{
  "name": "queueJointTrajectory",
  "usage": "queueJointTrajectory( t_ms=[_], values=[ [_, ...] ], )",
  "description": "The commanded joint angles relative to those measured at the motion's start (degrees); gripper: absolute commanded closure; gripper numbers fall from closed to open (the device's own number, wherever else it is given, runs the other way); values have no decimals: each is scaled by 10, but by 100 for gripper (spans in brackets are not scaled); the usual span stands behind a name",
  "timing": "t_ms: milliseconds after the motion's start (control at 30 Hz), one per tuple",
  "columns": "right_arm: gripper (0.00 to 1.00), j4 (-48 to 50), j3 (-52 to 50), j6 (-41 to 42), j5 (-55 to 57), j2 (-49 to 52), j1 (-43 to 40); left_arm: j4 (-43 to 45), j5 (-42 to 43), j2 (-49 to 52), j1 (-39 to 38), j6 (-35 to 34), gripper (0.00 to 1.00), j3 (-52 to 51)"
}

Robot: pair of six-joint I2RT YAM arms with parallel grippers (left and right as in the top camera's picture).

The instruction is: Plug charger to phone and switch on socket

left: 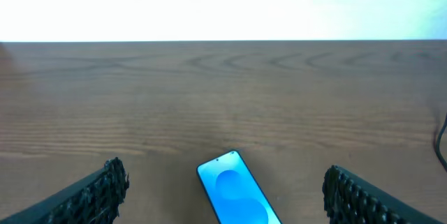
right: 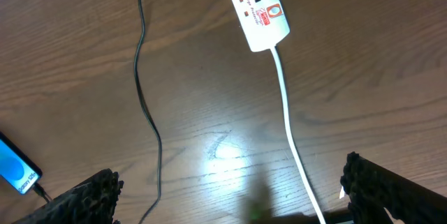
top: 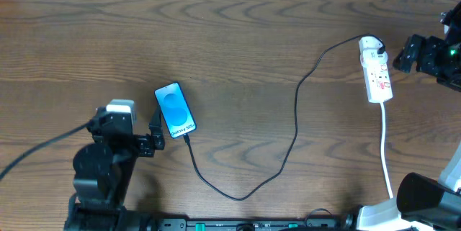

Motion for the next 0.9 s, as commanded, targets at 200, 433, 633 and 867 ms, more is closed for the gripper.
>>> queueJointTrajectory(
  t_ms=[200, 433, 633, 867],
  values=[
    [1, -1, 0, -1, 3, -5, 3, 143, -3, -89, -1, 6, 9, -120],
    [1, -1, 0, -1, 3, -5, 3, 225, -3, -122, -1, 6, 9, -176],
    [1, -1, 0, -1, 3, -5, 3, 248, -3, -160, -1, 6, 9, -208],
    [1, -1, 0, -1, 3, -5, 3, 249, -3, -198, -1, 6, 9, -226]
  ],
)
